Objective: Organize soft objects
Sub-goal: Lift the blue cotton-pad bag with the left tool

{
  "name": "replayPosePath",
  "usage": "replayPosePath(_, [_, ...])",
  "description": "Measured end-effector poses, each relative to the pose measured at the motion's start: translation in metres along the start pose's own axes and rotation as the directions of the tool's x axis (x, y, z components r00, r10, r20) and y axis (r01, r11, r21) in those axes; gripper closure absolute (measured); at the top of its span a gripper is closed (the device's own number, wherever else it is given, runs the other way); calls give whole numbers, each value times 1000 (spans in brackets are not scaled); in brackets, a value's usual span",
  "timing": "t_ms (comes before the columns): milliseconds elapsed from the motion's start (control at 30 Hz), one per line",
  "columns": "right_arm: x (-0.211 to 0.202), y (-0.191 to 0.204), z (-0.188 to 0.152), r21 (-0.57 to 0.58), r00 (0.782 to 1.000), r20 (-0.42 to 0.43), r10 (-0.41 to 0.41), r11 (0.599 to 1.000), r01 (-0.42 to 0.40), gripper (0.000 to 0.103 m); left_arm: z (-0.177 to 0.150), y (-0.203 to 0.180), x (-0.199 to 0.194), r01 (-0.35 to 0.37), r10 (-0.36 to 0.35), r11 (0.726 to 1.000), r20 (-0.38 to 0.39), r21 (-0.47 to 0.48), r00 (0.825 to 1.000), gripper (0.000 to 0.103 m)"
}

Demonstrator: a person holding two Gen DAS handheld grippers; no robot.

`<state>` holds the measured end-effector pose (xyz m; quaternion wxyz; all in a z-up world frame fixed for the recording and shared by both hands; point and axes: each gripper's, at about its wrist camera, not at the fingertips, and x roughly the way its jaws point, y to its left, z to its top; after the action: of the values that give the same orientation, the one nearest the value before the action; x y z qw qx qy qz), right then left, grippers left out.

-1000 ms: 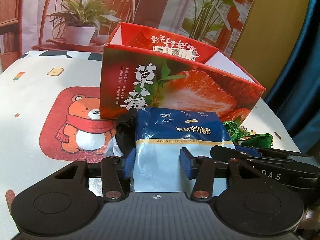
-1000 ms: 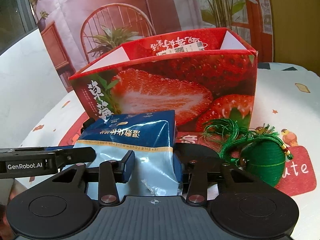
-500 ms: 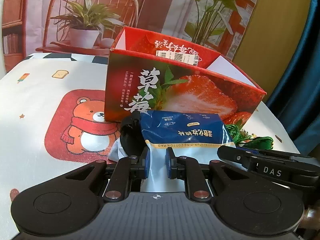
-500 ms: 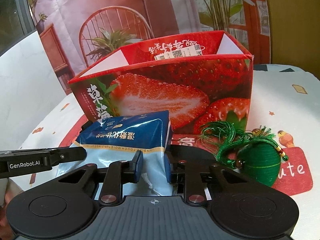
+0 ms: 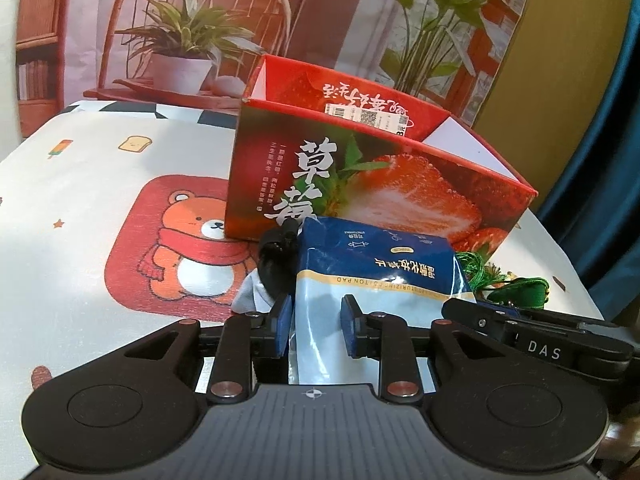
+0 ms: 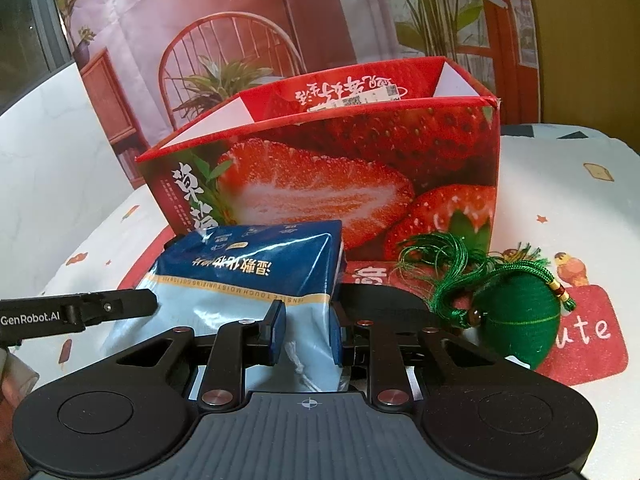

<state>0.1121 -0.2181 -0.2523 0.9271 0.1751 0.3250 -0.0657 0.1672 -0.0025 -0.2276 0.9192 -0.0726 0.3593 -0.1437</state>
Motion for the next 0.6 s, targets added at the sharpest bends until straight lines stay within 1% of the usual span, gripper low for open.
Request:
replayPosePath(133, [0, 0, -1, -1, 1000, 2, 3, 1000, -3, 82, 4, 0, 5, 7, -7, 1000, -10, 8, 1000, 75])
replayPosePath(200, [1, -1, -1, 0, 1000, 2, 3, 1000, -3, 82, 9, 0, 11, 13, -12, 1000, -23, 22, 1000, 71])
replayPosePath(467, [2, -2, -2, 3, 1000, -1, 4, 1000, -4, 82, 20, -3, 28, 26, -21, 995, -54, 100, 998, 69])
replayPosePath(533, [4, -3, -1, 6, 1000, -5, 6, 1000, -6, 81, 20, -3, 29, 30, -25, 994, -56, 104, 998, 69])
replayPosePath(567, [4, -4, -1, 11, 1000, -10, 11, 1000, -11, 80, 19, -2, 29, 36, -30, 994, -55, 102, 998, 72])
replayPosePath(600, [4, -5, 0, 18, 1000, -14, 17, 1000, -16, 80, 19, -2, 28, 47, -42, 994, -55, 99, 998, 78])
